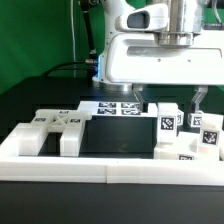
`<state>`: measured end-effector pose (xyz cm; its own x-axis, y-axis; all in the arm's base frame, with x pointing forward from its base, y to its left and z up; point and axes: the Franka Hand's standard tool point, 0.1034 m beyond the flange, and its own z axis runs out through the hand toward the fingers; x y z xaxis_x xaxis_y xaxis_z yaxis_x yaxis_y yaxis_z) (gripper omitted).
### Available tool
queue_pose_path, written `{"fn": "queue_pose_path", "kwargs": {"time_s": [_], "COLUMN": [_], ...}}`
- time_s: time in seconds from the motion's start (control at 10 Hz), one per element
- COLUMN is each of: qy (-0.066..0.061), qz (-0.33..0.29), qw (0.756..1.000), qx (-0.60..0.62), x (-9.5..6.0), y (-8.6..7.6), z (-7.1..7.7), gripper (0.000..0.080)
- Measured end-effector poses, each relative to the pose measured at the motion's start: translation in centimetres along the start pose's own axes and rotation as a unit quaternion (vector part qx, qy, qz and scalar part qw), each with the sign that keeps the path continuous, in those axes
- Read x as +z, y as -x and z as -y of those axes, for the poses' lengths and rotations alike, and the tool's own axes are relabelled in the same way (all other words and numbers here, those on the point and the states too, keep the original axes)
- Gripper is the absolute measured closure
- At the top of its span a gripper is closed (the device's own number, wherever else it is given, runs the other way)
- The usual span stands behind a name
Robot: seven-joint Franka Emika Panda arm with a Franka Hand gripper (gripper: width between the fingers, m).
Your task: Assemble chair
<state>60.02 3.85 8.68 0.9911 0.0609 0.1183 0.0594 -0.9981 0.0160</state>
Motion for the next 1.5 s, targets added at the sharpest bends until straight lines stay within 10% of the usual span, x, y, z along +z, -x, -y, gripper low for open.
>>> {"fn": "queue_pose_path", "kwargs": {"time_s": [0.3, 0.5, 1.5], "qy": [0.002, 0.002, -0.011], "qz": [-0.005, -0.005, -0.004], "qw": [1.000, 1.000, 0.927], "qx": [0.007, 0.010, 0.374], "x": [0.30, 0.30, 0.45], "y": [-0.04, -0.04, -0.22], "z": [-0.09, -0.09, 0.39], "gripper": [0.0281, 0.0511, 0.0509]}}
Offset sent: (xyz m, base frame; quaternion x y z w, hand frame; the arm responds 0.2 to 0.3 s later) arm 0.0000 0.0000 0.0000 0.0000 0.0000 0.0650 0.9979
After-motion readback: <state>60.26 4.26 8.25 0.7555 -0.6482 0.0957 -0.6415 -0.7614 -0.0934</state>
